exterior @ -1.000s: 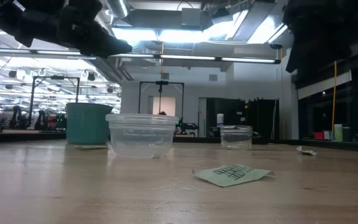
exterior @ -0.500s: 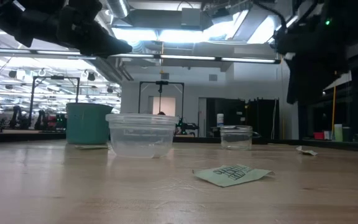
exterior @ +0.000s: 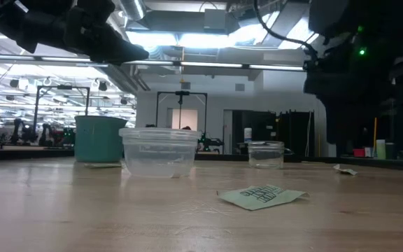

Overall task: Pick and place Stevia / Truvia into bins
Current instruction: Put the white stevia packet into the transparent glass container

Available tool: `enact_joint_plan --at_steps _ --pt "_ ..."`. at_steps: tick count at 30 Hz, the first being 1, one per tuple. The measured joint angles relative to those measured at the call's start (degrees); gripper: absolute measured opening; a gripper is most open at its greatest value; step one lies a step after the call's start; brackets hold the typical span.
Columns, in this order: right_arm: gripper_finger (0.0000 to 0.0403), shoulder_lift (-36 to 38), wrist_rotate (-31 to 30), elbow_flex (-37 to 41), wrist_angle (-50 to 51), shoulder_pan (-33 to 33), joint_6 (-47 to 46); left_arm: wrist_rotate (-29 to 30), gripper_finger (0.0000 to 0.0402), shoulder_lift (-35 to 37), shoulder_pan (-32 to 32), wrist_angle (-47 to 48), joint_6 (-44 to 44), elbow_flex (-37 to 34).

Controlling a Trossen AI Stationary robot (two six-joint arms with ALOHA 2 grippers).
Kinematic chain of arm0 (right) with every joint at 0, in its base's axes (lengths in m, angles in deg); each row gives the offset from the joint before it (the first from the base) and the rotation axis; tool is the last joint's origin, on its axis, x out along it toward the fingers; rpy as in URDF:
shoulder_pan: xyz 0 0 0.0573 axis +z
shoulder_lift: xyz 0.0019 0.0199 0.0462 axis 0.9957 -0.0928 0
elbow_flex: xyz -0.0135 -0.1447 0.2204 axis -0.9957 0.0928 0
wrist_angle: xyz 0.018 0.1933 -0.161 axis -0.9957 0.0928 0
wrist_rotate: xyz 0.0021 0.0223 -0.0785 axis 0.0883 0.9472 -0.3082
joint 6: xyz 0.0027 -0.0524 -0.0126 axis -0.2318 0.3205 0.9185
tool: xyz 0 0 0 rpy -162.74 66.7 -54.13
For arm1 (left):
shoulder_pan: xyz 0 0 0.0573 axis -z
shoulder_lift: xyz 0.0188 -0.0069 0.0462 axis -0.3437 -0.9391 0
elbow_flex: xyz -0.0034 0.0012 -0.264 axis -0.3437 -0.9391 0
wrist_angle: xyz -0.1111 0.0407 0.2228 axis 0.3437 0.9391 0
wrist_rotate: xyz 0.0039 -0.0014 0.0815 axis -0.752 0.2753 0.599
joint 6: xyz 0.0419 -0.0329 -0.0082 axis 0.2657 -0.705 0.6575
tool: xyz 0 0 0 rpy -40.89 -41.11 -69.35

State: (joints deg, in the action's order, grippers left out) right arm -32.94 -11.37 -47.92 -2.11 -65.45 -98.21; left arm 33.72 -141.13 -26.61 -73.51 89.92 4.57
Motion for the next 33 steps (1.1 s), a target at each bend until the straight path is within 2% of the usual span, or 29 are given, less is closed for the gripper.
enact_joint_plan --at_steps 8,17,28,33 --pt "0.0237 -4.4 0.0 0.0 -0.7 0.0 -2.6 0.0 0.0004 0.0 0.0 0.0 0.0 0.0" --pt "0.0211 -5.0 -0.9 0.0 -2.5 -1.5 -4.1 0.0 0.0004 0.0 0.0 0.0 0.0 0.0" --pt "0.0208 -4.9 0.5 7.1 -12.3 -3.8 -4.2 0.0 0.0004 0.0 0.0 0.0 0.0 0.0" --pt "0.0208 -4.7 0.4 8.1 -13.1 -4.5 -4.1 0.0 0.0004 0.0 0.0 0.0 0.0 0.0"
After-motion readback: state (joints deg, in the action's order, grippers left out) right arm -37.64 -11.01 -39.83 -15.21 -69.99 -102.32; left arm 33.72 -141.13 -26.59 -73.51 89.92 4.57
